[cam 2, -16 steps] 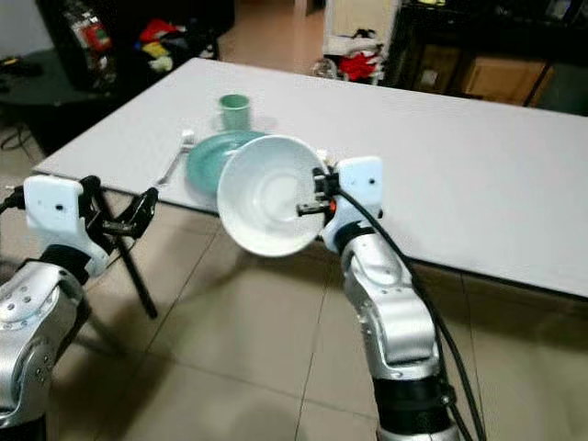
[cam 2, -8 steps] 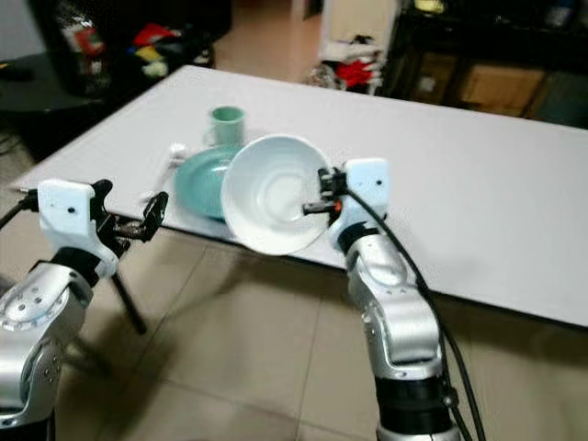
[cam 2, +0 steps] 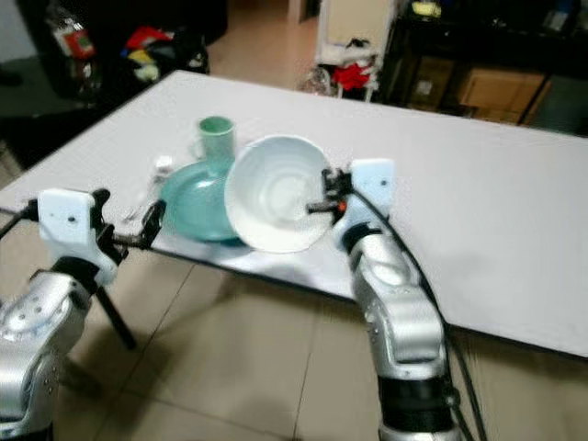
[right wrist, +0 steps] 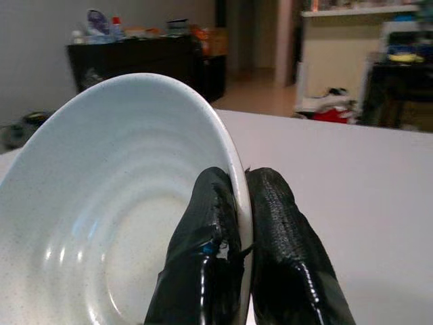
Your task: Setting the table
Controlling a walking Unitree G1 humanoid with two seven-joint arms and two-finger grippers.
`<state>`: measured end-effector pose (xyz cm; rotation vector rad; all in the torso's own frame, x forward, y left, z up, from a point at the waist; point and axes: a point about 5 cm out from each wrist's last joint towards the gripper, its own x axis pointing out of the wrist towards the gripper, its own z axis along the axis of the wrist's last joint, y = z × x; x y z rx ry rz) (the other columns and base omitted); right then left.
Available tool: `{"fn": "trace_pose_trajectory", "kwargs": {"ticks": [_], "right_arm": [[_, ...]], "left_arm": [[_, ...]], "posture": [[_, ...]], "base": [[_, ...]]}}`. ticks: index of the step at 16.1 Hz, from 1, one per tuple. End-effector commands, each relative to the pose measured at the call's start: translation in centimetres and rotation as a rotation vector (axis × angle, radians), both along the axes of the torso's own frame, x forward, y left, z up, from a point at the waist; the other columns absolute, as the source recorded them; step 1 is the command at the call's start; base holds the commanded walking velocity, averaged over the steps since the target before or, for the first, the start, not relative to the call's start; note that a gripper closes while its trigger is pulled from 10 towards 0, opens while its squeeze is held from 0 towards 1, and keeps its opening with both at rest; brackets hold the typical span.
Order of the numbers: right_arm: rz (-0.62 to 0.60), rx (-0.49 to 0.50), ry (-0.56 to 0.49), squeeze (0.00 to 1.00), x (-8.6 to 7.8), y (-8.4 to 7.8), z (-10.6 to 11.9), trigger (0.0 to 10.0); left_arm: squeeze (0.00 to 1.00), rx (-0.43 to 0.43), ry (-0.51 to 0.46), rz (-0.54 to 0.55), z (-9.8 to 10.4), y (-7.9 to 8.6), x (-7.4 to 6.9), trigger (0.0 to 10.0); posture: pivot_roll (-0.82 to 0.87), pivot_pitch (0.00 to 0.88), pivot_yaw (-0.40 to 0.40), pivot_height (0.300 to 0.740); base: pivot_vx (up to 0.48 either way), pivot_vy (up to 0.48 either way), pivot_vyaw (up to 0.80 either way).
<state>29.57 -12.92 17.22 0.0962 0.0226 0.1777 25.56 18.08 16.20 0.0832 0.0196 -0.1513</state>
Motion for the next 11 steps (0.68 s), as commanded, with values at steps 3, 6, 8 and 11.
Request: {"fn": "trace_pose_trajectory", "kwargs": {"ticks": [3, 6, 8, 11], "right_arm": [[-0.032, 0.049, -0.006, 0.00, 0.4, -0.6, 0.7, 10.0], [-0.018, 0.051, -0.005, 0.00, 0.5, -0.6, 0.7, 10.0], [0.048, 0.038, -0.008, 0.00, 0.5, 0.2, 0.9, 10.0], [0.126, 0.058, -0.010, 0.00, 0.3, 1.5, 1.0, 10.0]], "left_arm": [[0.00, 0.026, -0.009, -0.002, 0.3, 0.3, 0.0, 10.0], [0.00, 0.031, -0.010, 0.011, 0.4, 0.7, -0.2, 10.0], [0.00, 0.037, -0.011, 0.019, 0.5, 1.0, -0.4, 10.0], [0.00, 0.043, -0.010, 0.023, 0.6, 1.2, -0.6, 10.0]], "posture": [[0.10, 0.000, -0.001, 0.740], [0.11, 0.000, -0.004, 0.740], [0.12, 0.000, -0.005, 0.740], [0.12, 0.000, -0.006, 0.740]], "base": [[0.337, 0.000, 0.00], [0.336, 0.000, 0.00], [0.337, 0.000, 0.40], [0.336, 0.000, 0.80]]}}
